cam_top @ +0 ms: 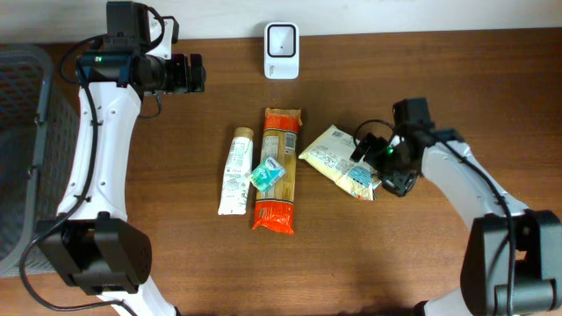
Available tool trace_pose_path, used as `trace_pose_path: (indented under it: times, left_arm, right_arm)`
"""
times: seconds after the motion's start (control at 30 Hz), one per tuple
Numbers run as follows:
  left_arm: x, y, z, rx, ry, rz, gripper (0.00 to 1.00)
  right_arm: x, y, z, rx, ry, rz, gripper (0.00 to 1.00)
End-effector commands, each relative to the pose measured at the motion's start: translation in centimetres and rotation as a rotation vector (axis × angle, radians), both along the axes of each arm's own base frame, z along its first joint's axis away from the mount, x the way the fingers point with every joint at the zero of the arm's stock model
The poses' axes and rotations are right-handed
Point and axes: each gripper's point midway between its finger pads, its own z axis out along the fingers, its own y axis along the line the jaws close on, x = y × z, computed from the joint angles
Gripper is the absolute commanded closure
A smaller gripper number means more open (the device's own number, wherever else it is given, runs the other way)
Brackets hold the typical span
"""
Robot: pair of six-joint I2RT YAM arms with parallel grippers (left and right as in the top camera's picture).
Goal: Scan the item barcode
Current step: 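Reach the right gripper to the snack bag and grasp it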
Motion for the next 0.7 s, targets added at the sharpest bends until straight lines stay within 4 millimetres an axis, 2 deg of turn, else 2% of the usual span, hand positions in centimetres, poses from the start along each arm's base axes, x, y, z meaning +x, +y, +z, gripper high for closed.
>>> trace_pose_path:
  times: [0.0, 0.03, 0.07, 0.1, 0.17, 0.2, 0.27, 0.37, 0.43, 0.47, 0.53, 0.57, 0.6, 0.63, 0.67]
  left_arm:
    - [0.0, 0.1, 0.0, 0.001, -0.001, 0.0, 0.01]
    - [0.0, 0.1, 0.0, 0.001, -0.001, 0.0, 0.01]
    - [0.0, 0.1, 0.0, 0.001, 0.0, 0.0, 0.01]
    - [0.0, 0.1, 0.0, 0.001, 0.0, 0.0, 0.01]
    - [0.0, 0.1, 0.0, 0.001, 0.0, 0.0, 0.01]
    - [0.0, 0.1, 0.0, 0.001, 0.0, 0.0, 0.01]
    - [0.0, 0.1, 0.0, 0.001, 0.0, 0.0, 0.01]
    - [0.0, 0.1, 0.0, 0.001, 0.0, 0.0, 0.01]
    - [0.0, 0.1, 0.0, 0.001, 0.0, 0.0, 0.01]
    - [0.0, 0.1, 0.0, 0.001, 0.0, 0.0, 0.01]
    - [0.0, 0.1, 0.0, 0.001, 0.0, 0.0, 0.01]
    - [0.0, 0.1, 0.0, 0.001, 0.0, 0.0, 0.01]
    - [0.0, 0.1, 0.0, 0.001, 0.0, 0.0, 0.01]
    - [0.0, 0.1, 0.0, 0.001, 0.0, 0.0, 0.01]
    - [0.0, 0.1, 0.0, 0.001, 0.0, 0.0, 0.01]
  right_arm:
    - [-0.8, 1.3, -1.7, 0.044, 0.002, -0.016, 0.01]
    - [-0.6, 1.4, -2.5, 0.034, 0.0, -0.01, 0.01]
    - [-0.5, 1.8, -4.6, 0.035, 0.032, -0.012, 0.01]
    - [-0.5, 1.9, -5.0, 0.045, 0.042, -0.012, 0.12]
    - [-0.5, 1.9, -5.0, 0.045, 0.043, -0.012, 0.53]
    - [-0.5, 2.0, -4.9, 0.05, 0.039, 0.001, 0.61]
    - [0.5, 3.0, -3.8, 0.069, -0.04, 0.153, 0.73]
    - [2.1, 5.0, -0.5, 0.081, -0.253, 0.586, 0.82]
    - [2.5, 4.8, 0.7, 0.001, -0.335, 0.809, 0.9]
    - [2.9, 4.4, 0.9, -0.04, -0.357, 0.865, 0.96]
    - [3.5, 3.2, 0.7, -0.15, -0.378, 0.961, 0.96]
    - [4.1, 1.5, 0.4, -0.257, -0.347, 0.954, 0.95]
    - [4.3, 0.9, 0.5, -0.293, -0.331, 0.949, 0.83]
    - [4.4, 0.6, 1.0, -0.303, -0.321, 0.945, 0.4]
    - [4.4, 0.9, 1.6, -0.284, -0.316, 0.932, 0.28]
